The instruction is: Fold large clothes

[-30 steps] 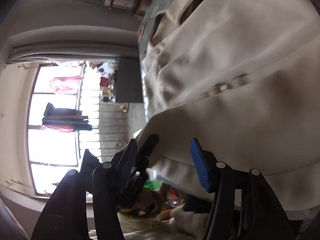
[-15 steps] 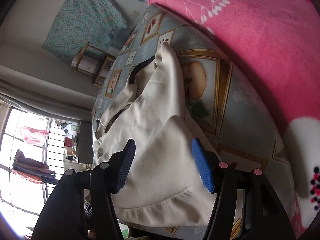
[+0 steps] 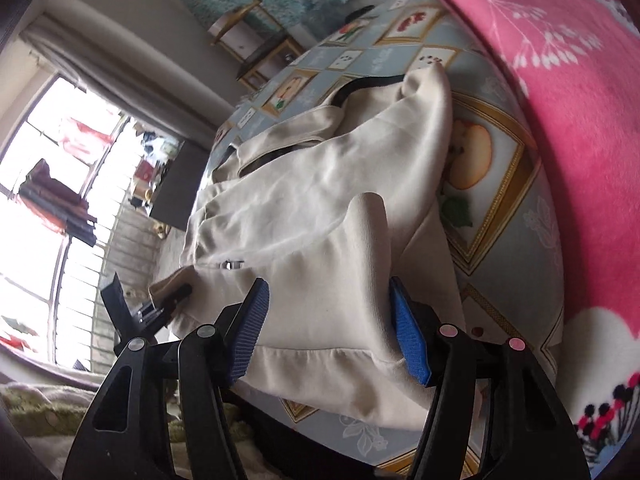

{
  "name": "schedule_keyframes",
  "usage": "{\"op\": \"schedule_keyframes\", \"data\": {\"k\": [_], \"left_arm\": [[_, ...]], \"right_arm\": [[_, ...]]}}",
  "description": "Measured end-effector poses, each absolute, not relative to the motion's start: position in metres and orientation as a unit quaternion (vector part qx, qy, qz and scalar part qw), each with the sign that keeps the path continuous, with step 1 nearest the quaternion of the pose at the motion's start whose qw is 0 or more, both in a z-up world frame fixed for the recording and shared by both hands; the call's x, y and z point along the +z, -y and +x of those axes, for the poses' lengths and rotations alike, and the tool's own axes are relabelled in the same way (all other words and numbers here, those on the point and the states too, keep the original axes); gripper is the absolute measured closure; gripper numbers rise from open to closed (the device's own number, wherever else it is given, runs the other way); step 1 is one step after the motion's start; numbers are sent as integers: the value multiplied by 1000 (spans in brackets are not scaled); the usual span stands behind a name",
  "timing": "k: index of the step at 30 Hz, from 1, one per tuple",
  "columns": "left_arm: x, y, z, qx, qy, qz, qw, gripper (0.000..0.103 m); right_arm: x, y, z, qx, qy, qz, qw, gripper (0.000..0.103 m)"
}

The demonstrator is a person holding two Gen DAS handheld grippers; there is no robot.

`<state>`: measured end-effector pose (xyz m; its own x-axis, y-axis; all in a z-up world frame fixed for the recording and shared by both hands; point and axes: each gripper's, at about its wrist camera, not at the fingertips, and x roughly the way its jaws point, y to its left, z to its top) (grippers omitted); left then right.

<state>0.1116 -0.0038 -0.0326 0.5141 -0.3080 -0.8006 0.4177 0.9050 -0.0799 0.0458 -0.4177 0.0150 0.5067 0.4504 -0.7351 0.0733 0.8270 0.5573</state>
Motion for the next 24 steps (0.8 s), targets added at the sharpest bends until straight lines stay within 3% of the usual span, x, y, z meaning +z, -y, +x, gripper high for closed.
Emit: {"op": "schedule_keyframes", "data": {"k": [7,11,17,20,24], "left_arm": [[-32,6,113,-203,-449,64,868,89],[-32,7,114,-202,-451,69,867,89],[-32,6,115,-201,-455,61,866,89],[-32,6,114,-199,-454,60,867,89],[-31,7,114,-196,-455,64,866,89]], "right_arm": [[-6,431,82,111,-513,264,809,42],[-8,433,82,119,-512,270,807,52],[21,397,53,167,-486,164,842,55],[15,399,64,131,-496,163,843,56],[-2,407,84,73,-513,173,837,71]]}}
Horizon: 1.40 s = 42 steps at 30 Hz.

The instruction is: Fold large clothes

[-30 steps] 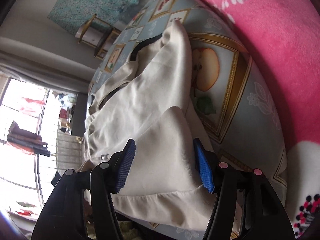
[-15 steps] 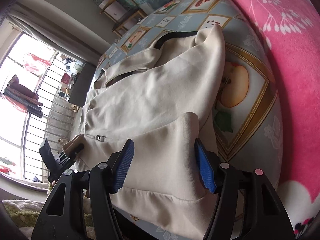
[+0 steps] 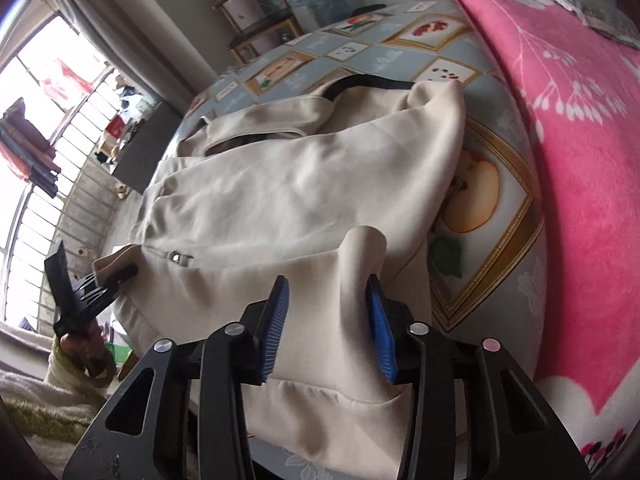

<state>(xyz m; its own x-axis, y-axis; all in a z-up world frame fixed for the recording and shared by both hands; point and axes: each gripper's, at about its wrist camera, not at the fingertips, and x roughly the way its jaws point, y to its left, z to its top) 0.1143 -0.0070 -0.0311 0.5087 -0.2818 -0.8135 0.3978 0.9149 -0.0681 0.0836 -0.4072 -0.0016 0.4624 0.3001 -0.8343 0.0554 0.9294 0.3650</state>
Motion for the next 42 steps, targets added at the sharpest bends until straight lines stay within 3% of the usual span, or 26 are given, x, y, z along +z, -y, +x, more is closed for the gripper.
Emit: {"op": "schedule_keyframes", "data": {"k": [4,8,11,14,19,33,42], "left_arm": [[-30,8,116,-191,-462,64,864,89],[-29,9,118,-185,-472,62,860,89],[-29,8,120,-185,-477,56,857,89],[-29,8,120,-186,-477,56,857,89],[-28,10,118,-185,-472,64,859,89],[-5,1,100,-204,-445,60,870,90],[-8,3,115,-189,-485,41,853,91]], "right_arm": [[-7,403,79,36,-522,155,838,90],[0,391,68,9,-519,117,846,90],[-2,387,68,-4,-522,109,846,68],[-11,388,74,-19,-533,112,839,65],[-7,379,67,-59,-527,88,843,95],[22,350,32,-134,-461,47,876,96],[13,350,40,-150,-462,45,873,97]]}}
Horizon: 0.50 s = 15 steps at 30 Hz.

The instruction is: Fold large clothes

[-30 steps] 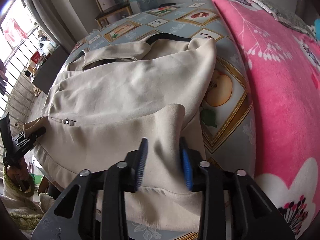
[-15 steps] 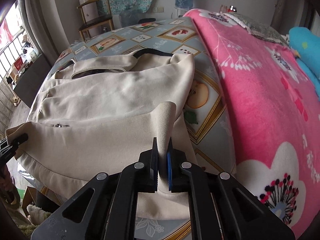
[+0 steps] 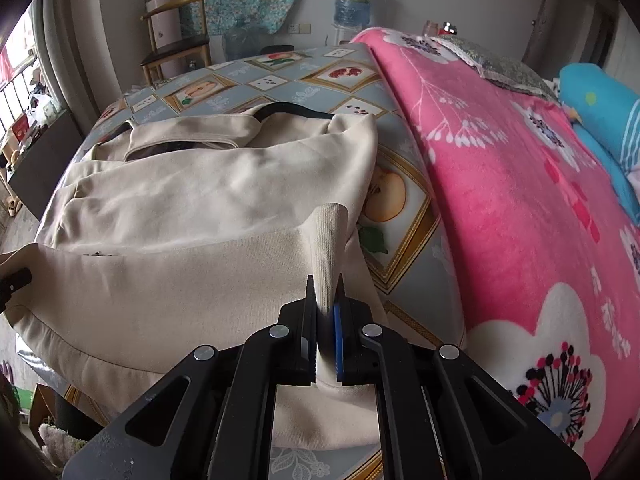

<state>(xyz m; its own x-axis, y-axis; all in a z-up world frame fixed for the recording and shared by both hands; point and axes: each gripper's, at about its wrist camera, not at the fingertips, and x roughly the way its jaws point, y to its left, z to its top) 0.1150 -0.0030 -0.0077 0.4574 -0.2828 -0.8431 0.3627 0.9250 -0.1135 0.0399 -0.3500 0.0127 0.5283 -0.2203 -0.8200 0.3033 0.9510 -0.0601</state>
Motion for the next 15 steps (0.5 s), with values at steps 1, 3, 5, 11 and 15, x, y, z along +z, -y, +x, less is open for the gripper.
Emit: {"op": "schedule_keyframes", "data": {"k": [1,3,5,11,15], "left_arm": [[-9,5,117,-186,-492,43,850,91],[-10,8,120,-180,-500,45,846,91],[-10,10,122,-176,-505,48,844,91],[-14,16,125,-164,-515,69,838,91],[-16,18,125,-157,-521,75,836,91]], "right_arm": [[10,350,42,-152,-463,44,872,97],[7,349,45,-156,-466,41,870,97],[4,348,48,-161,-470,36,867,97],[-2,342,55,-174,-483,7,858,95],[-4,343,57,-179,-488,8,854,94]]}}
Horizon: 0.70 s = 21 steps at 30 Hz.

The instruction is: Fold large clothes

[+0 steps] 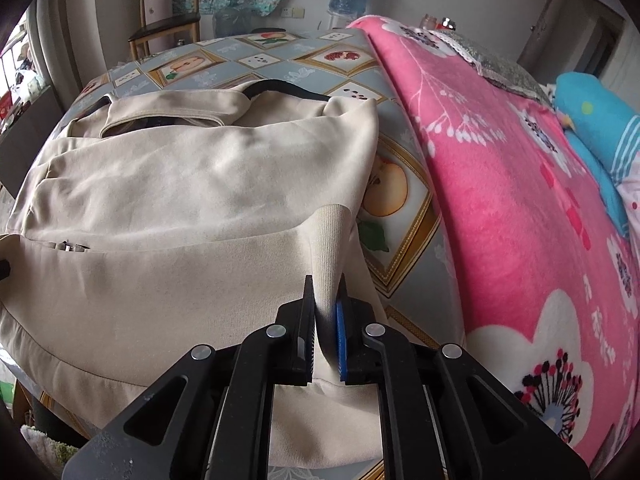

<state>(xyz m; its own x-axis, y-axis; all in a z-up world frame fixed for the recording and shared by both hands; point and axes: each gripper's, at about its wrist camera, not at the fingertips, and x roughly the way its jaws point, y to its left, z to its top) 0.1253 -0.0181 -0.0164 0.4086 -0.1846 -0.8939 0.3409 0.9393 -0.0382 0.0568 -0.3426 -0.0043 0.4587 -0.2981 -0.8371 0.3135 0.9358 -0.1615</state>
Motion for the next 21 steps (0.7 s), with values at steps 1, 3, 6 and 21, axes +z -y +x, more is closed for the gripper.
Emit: {"op": "schedule_keyframes", "data": {"k": [1,3,6,21], "left_arm": [[-17,19,126,-156,-522,75,835,91],[-18,19,127,-154,-525,76,834,91],[-19,20,128,-152,-526,77,833,90],[-22,21,130,-146,-529,82,832,89]], "right_arm": [[-5,343,57,-180,-489,8,853,94],[-5,343,58,-181,-491,8,852,94],[-6,343,59,-183,-492,6,851,93],[-11,346,61,-186,-496,8,848,92]]}}
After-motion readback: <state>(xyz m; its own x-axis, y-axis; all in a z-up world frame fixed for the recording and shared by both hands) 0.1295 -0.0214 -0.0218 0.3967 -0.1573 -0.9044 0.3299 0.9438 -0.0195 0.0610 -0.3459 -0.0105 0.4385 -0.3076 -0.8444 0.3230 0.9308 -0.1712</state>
